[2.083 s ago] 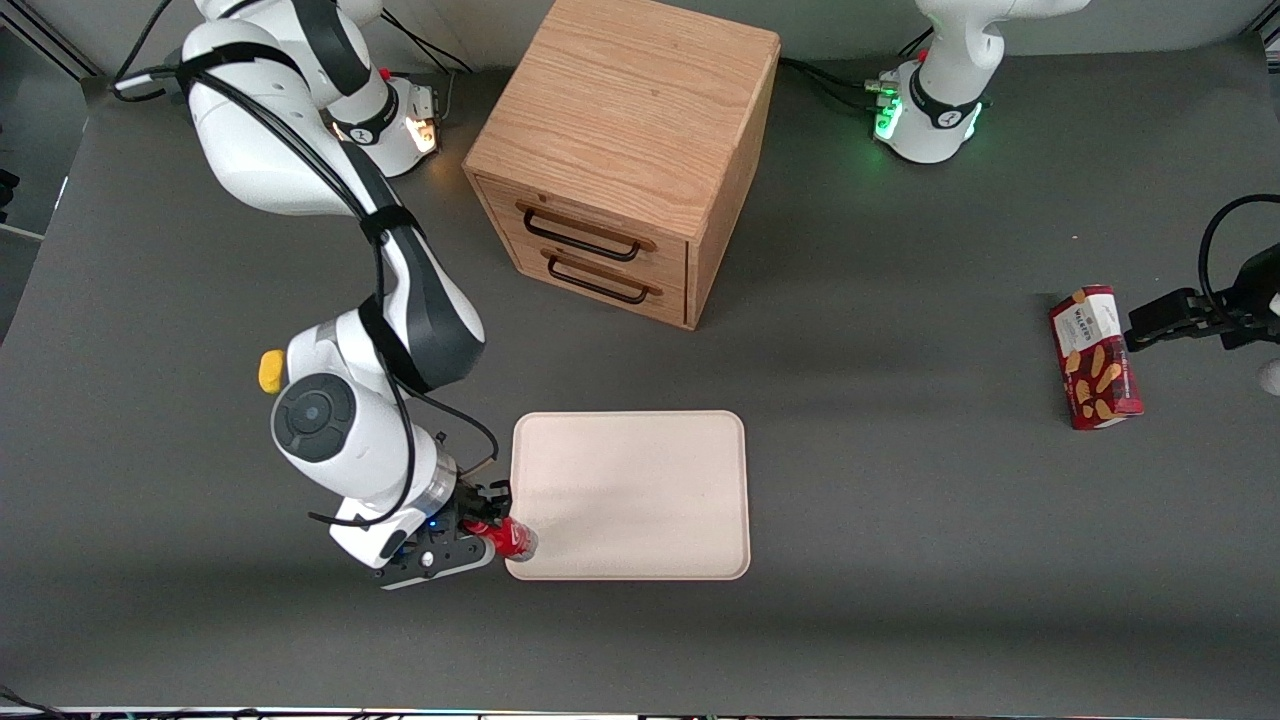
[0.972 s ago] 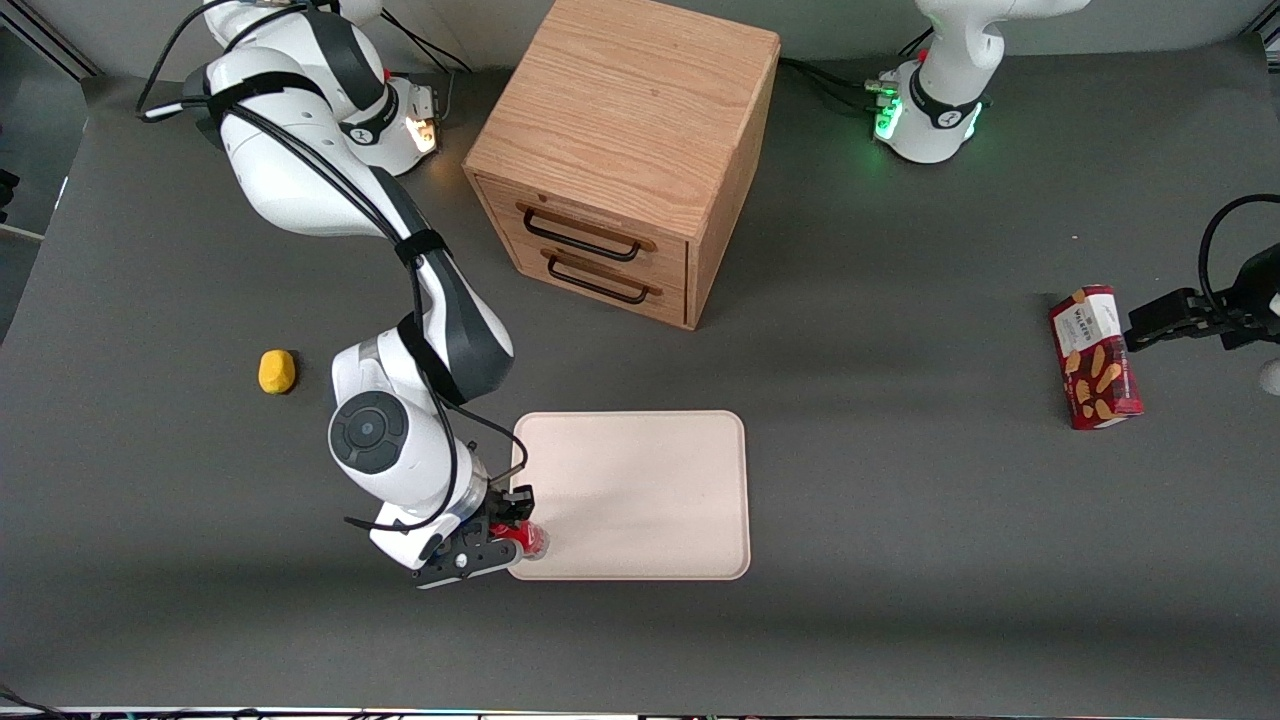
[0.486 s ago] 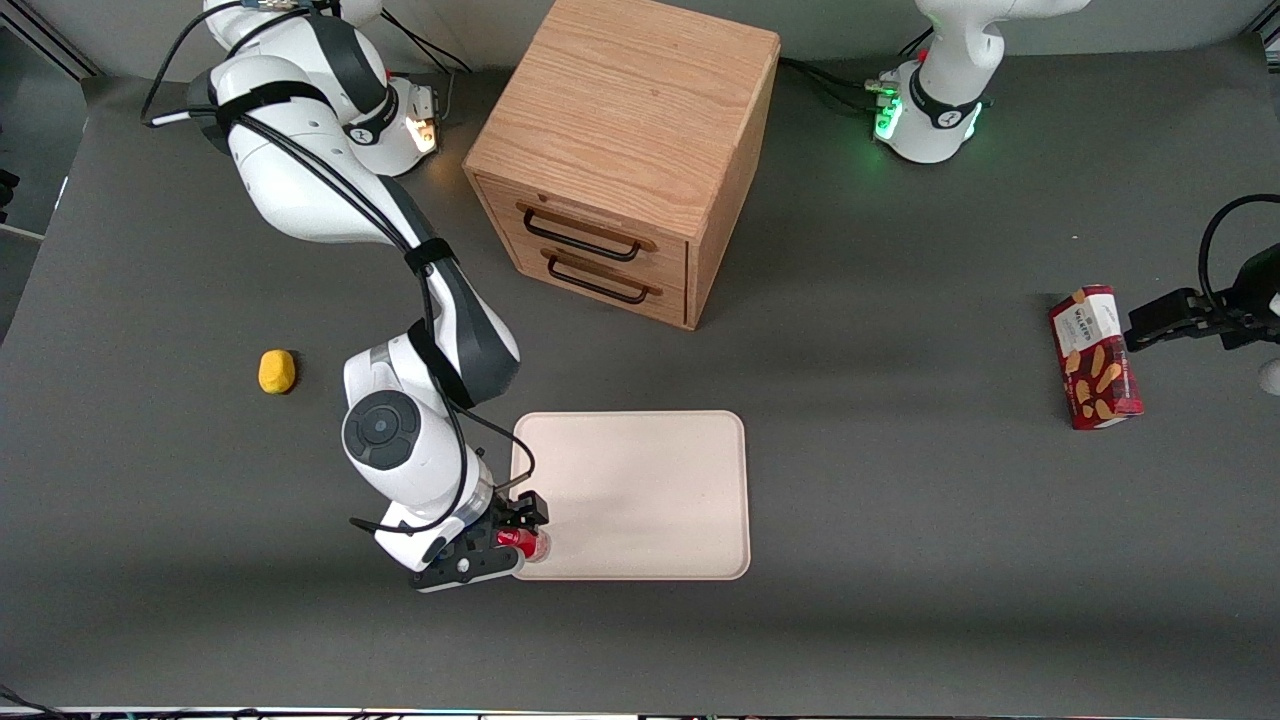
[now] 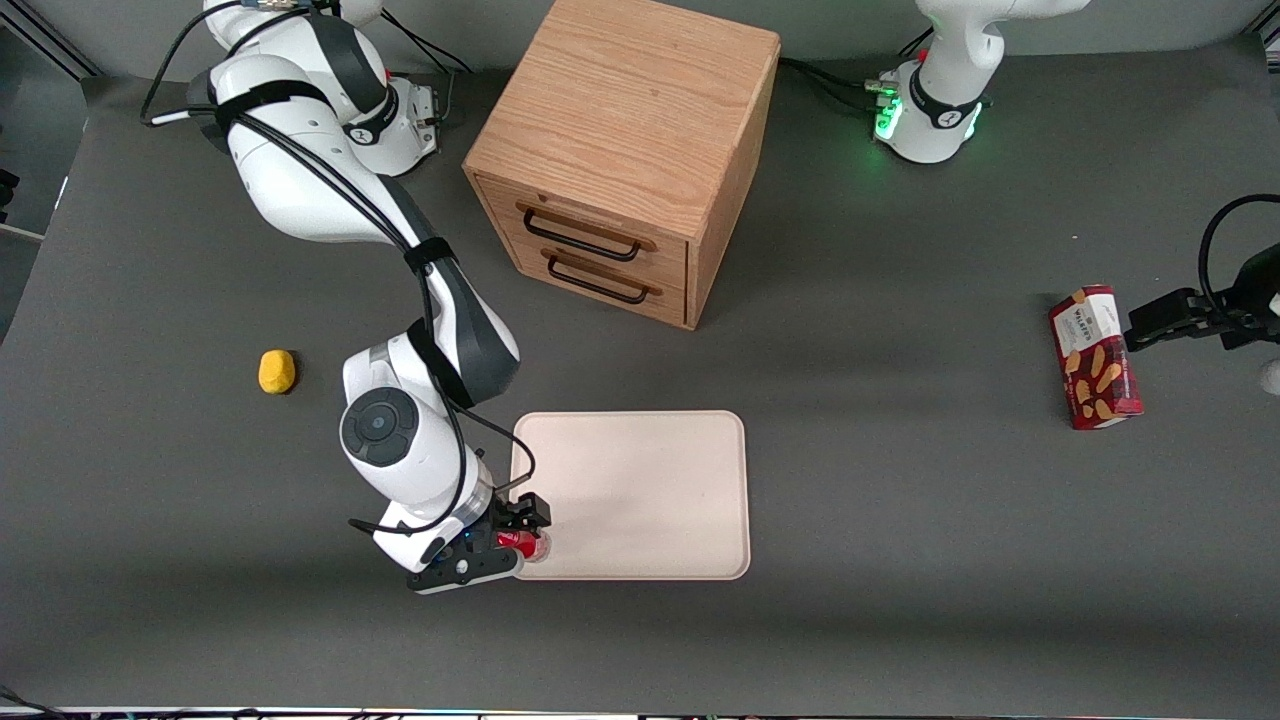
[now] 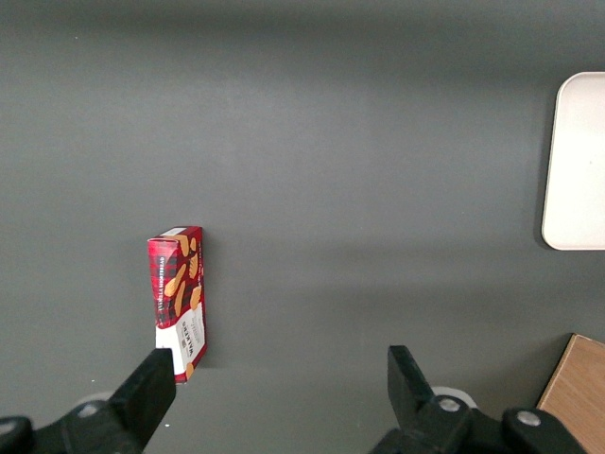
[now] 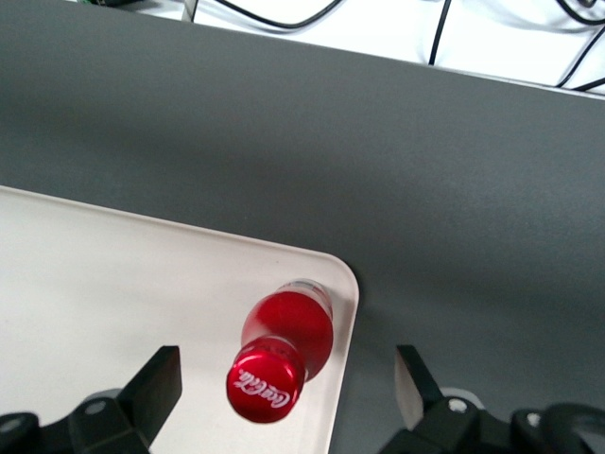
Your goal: Place coke bottle on tray
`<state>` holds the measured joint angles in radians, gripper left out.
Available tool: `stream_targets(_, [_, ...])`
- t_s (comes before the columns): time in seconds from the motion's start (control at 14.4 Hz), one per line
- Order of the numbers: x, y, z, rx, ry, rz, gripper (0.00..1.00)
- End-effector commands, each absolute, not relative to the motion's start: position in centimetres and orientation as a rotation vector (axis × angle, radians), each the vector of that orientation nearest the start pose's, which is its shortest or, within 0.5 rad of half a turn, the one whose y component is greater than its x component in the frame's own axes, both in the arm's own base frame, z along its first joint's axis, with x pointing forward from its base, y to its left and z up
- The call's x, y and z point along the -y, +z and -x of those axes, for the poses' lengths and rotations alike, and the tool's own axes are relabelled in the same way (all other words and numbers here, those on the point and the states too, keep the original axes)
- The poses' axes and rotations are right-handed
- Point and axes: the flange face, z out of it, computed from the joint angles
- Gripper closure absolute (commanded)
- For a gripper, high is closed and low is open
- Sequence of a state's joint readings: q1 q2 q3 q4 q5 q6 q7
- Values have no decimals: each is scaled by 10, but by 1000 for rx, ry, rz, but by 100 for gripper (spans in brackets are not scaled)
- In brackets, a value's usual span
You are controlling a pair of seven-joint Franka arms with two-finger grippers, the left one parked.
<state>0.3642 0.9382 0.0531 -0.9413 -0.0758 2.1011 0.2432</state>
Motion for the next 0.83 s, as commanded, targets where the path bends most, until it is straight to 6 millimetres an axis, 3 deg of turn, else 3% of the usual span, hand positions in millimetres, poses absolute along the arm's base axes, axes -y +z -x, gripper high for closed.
stream_targets(0.0, [-293, 366, -734, 212, -311, 3099, 0])
stream_targets(0.21, [-262, 401, -715, 133, -218, 3095, 0])
stream_targets(0.35, [-227, 433, -690, 46, -181, 3083, 0])
stream_targets(0.49, [-182, 471, -655, -63, -168, 3063, 0])
stream_targets(0.76, [-120, 516, -573, -135, -57, 3073, 0])
